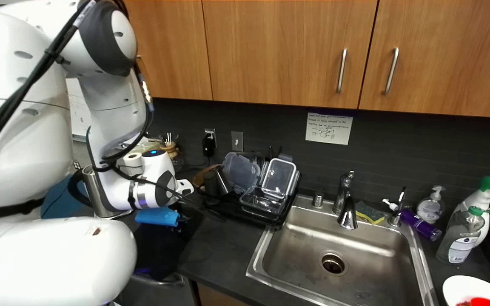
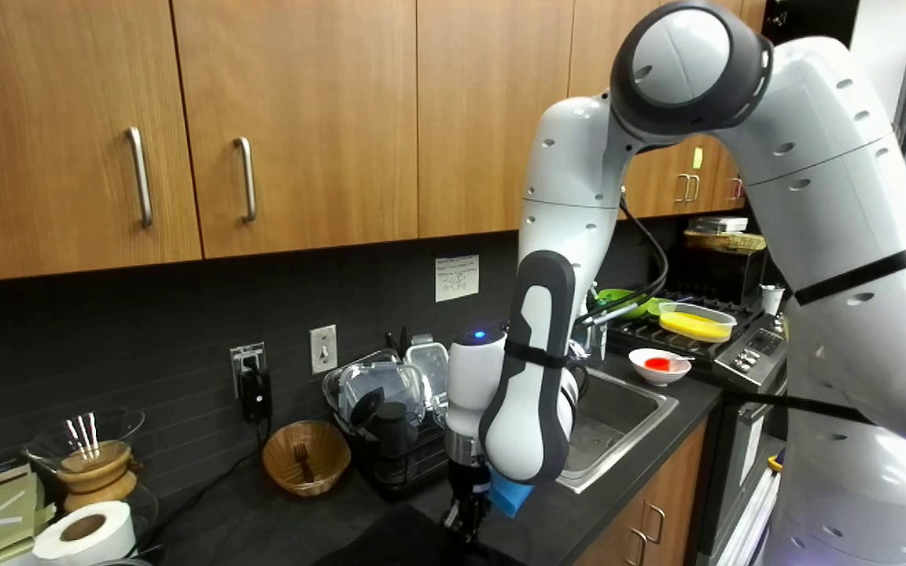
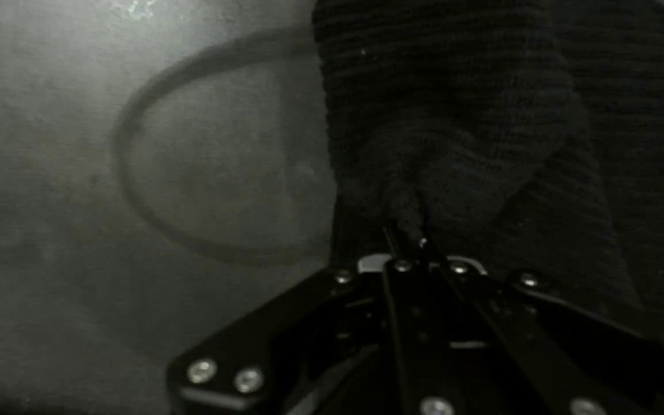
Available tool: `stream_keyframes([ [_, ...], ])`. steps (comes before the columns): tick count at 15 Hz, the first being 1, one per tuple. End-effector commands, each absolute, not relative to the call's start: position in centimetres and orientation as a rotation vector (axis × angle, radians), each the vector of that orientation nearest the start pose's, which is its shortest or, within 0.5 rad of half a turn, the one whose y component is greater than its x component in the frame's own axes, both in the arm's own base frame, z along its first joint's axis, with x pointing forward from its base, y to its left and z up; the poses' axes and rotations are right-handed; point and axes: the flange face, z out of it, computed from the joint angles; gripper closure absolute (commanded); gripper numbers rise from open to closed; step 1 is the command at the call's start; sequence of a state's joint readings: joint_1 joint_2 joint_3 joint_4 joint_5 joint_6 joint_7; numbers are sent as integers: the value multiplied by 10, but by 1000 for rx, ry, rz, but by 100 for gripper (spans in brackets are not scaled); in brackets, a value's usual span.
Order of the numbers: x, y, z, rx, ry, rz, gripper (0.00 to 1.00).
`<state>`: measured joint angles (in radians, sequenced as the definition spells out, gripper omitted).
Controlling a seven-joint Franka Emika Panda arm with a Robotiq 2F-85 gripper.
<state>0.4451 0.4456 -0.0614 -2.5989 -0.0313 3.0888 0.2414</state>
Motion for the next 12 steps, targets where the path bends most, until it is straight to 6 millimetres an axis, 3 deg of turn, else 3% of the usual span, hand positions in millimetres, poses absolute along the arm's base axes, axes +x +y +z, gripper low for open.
stream_keyframes([
  [1,390,186,126,-3200,-373,-103,99],
  [12,377,252,128,-3203,-661,-41,99],
])
